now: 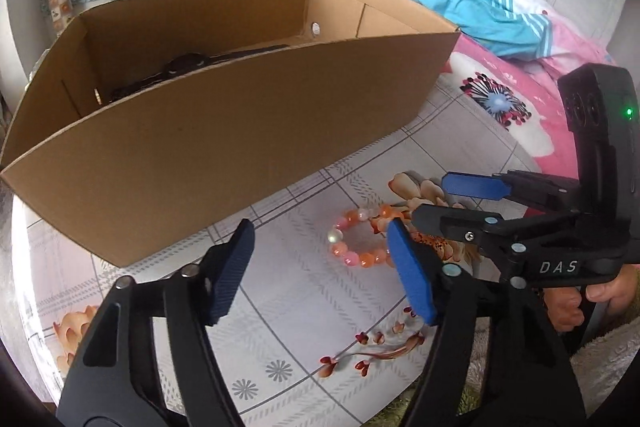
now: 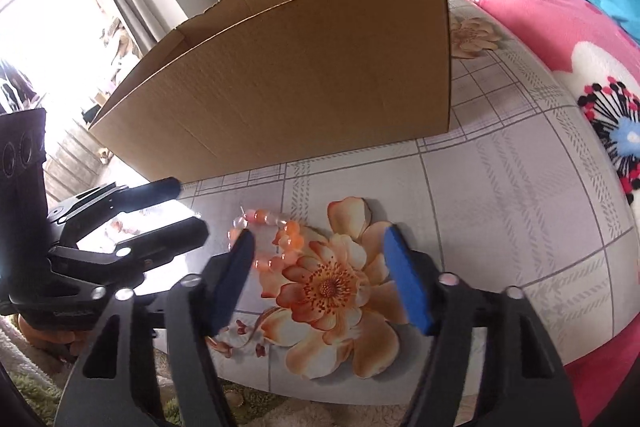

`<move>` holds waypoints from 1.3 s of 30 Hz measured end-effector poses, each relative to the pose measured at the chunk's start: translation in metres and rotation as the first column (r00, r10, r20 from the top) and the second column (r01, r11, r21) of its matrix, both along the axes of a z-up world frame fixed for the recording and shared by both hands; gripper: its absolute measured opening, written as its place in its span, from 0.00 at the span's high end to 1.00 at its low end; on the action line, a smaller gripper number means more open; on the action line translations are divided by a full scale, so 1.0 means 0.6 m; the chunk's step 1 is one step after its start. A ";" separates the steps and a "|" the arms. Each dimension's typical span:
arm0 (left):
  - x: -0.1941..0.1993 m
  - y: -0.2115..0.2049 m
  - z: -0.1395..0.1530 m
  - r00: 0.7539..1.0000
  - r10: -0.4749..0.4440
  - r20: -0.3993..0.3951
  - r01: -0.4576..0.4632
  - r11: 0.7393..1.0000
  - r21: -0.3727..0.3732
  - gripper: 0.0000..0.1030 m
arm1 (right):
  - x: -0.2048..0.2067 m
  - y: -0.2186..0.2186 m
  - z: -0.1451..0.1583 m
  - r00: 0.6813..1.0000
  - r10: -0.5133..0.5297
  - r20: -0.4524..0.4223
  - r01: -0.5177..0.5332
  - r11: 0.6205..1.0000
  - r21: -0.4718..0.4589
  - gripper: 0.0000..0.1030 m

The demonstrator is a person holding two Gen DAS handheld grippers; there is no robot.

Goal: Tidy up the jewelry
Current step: 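Close the right tool on the bead bracelet while the left tool closes beside it, then lift the pink bead bracelet with both tools over the box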

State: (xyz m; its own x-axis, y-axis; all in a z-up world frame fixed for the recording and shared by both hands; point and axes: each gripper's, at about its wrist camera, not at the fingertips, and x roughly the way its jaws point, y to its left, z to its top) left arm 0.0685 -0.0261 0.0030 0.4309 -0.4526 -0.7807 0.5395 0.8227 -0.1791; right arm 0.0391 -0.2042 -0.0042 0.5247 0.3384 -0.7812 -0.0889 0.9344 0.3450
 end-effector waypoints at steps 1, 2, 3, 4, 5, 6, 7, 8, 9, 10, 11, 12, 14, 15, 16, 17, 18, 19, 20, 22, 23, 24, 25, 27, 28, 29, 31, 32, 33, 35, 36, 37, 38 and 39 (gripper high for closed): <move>-0.003 -0.007 -0.004 1.000 -0.011 -0.008 0.011 1.000 0.003 0.48 | 0.002 0.002 0.001 1.000 0.009 -0.006 -0.009 1.000 -0.012 0.47; 0.000 -0.012 -0.008 1.000 -0.026 -0.014 0.026 1.000 0.006 0.53 | 0.005 0.006 0.001 1.000 0.026 -0.010 -0.026 0.999 -0.020 0.53; 0.002 -0.015 -0.012 0.999 -0.038 -0.018 0.038 0.999 0.013 0.57 | 0.008 0.008 0.001 0.999 0.040 -0.013 -0.040 0.999 -0.024 0.57; 0.007 -0.020 -0.016 0.999 -0.046 -0.022 0.046 0.999 0.023 0.59 | 0.011 0.011 0.002 0.998 0.054 -0.015 -0.055 0.998 -0.027 0.59; 0.009 -0.025 -0.018 0.998 -0.054 -0.026 0.055 0.998 0.033 0.62 | 0.013 0.015 0.002 0.997 0.074 -0.018 -0.074 0.997 -0.031 0.63; 0.012 -0.027 -0.020 0.998 -0.058 -0.031 0.059 0.997 0.044 0.65 | 0.015 0.018 0.001 0.996 0.088 -0.021 -0.089 0.995 -0.035 0.66; 0.015 -0.030 -0.023 0.998 -0.060 -0.037 0.062 0.996 0.060 0.68 | 0.017 0.022 0.001 0.994 0.106 -0.025 -0.107 0.993 -0.045 0.67; 0.016 -0.032 -0.025 0.997 -0.064 -0.046 0.067 0.995 0.068 0.72 | 0.018 0.026 0.000 0.992 0.122 -0.029 -0.124 0.991 -0.058 0.69; 0.018 -0.032 -0.028 0.996 -0.064 -0.057 0.068 0.995 0.072 0.74 | 0.019 0.029 -0.001 0.991 0.134 -0.030 -0.136 0.988 -0.067 0.71; 0.019 -0.033 -0.031 0.996 -0.067 -0.066 0.072 0.995 0.072 0.75 | 0.020 0.031 -0.002 0.989 0.145 -0.033 -0.147 0.986 -0.077 0.72; 0.019 -0.035 -0.033 0.995 -0.074 -0.071 0.079 0.994 0.072 0.77 | 0.021 0.033 -0.002 0.988 0.151 -0.038 -0.154 0.984 -0.085 0.73; 0.018 -0.038 -0.038 0.994 -0.078 -0.075 0.084 0.994 0.077 0.78 | 0.023 0.035 -0.004 0.987 0.157 -0.045 -0.160 0.983 -0.094 0.75; 0.017 -0.046 -0.044 0.993 -0.085 -0.076 0.091 0.992 0.091 0.78 | 0.024 0.036 -0.006 0.985 0.165 -0.049 -0.170 0.980 -0.107 0.77; 0.015 -0.050 -0.045 0.993 -0.091 -0.070 0.098 0.990 0.098 0.78 | 0.025 0.037 -0.006 0.984 0.168 -0.050 -0.173 0.979 -0.109 0.78; 0.014 -0.052 -0.046 0.993 -0.095 -0.065 0.101 0.989 0.106 0.78 | 0.025 0.037 -0.005 0.984 0.169 -0.051 -0.173 0.978 -0.113 0.81; 0.014 -0.054 -0.047 0.994 -0.095 -0.061 0.102 0.989 0.109 0.81 | 0.025 0.037 -0.006 0.984 0.169 -0.053 -0.174 0.978 -0.115 0.87; 0.013 -0.055 -0.048 0.994 -0.097 -0.059 0.103 0.989 0.108 0.89 | 0.025 0.036 -0.006 0.984 0.171 -0.058 -0.177 0.978 -0.109 0.90; 0.014 -0.057 -0.049 0.994 -0.096 -0.058 0.102 0.989 0.108 0.92 | 0.023 0.035 -0.007 0.984 0.170 -0.056 -0.175 0.979 -0.108 0.90; 0.013 -0.059 -0.050 0.994 -0.096 -0.055 0.102 0.989 0.107 0.92 | 0.022 0.033 -0.007 0.984 0.168 -0.054 -0.173 0.979 -0.107 0.90; 0.010 -0.062 -0.050 0.994 -0.105 -0.044 0.109 0.988 0.110 0.92 | 0.020 0.029 -0.007 0.985 0.163 -0.049 -0.167 0.982 -0.089 0.90; 0.008 -0.063 -0.048 0.993 -0.109 -0.039 0.113 0.988 0.108 0.92 | 0.017 0.025 -0.005 0.987 0.154 -0.044 -0.157 0.985 -0.077 0.90; 0.005 -0.062 -0.043 0.993 -0.114 -0.033 0.117 0.988 0.100 0.92 | 0.013 0.022 -0.006 0.988 0.150 -0.040 -0.152 0.986 -0.071 0.90; 0.002 -0.061 -0.035 0.992 -0.121 -0.024 0.122 0.988 0.090 0.92 | 0.008 0.018 -0.001 0.989 0.144 -0.031 -0.146 0.987 -0.068 0.90; -0.004 -0.059 -0.016 0.991 -0.133 -0.003 0.133 0.989 0.069 0.92 | -0.003 0.007 0.014 0.991 0.137 -0.009 -0.137 0.988 -0.070 0.90; -0.006 -0.056 -0.001 0.990 -0.142 0.006 0.142 0.989 0.046 0.92 | -0.007 0.004 0.026 0.991 0.131 0.006 -0.130 0.989 -0.070 0.90; -0.008 -0.054 0.012 0.989 -0.149 0.012 0.149 0.989 0.024 0.92 | -0.009 0.004 0.041 0.992 0.125 0.023 -0.123 0.990 -0.070 0.90; -0.011 -0.049 0.045 0.985 -0.168 0.034 0.169 0.985 -0.020 0.92 | -0.012 -0.003 0.070 0.991 0.119 0.058 -0.115 0.991 -0.070 0.90; -0.013 -0.046 0.066 0.983 -0.176 0.057 0.178 0.983 -0.040 0.92 | -0.015 -0.007 0.089 0.989 0.117 0.086 -0.111 0.991 -0.071 0.90; -0.014 -0.045 0.085 0.980 -0.182 0.078 0.187 0.981 -0.057 0.92 | -0.017 -0.012 0.107 0.987 0.116 0.114 -0.108 0.992 -0.070 0.90; -0.014 -0.044 0.130 0.972 -0.197 0.132 0.208 0.974 -0.084 0.92 | -0.017 -0.021 0.150 0.977 0.117 0.179 -0.107 0.992 -0.066 0.90; -0.012 -0.047 0.149 0.967 -0.203 0.157 0.219 0.971 -0.093 0.92 | -0.015 -0.026 0.170 0.971 0.122 0.207 -0.110 0.992 -0.068 0.90; -0.006 -0.049 0.168 0.960 -0.214 0.178 0.235 0.966 -0.104 0.92 | -0.008 -0.028 0.186 0.964 0.130 0.232 -0.115 0.990 -0.077 0.90; 0.004 -0.052 0.184 0.957 -0.218 0.192 0.242 0.963 -0.115 0.92 | 0.002 -0.034 0.205 0.955 0.138 0.262 -0.117 0.989 -0.093 0.90; 0.013 -0.056 0.193 0.957 -0.215 0.196 0.242 0.962 -0.124 0.92 | 0.015 -0.033 0.216 0.949 0.144 0.279 -0.119 0.987 -0.105 0.90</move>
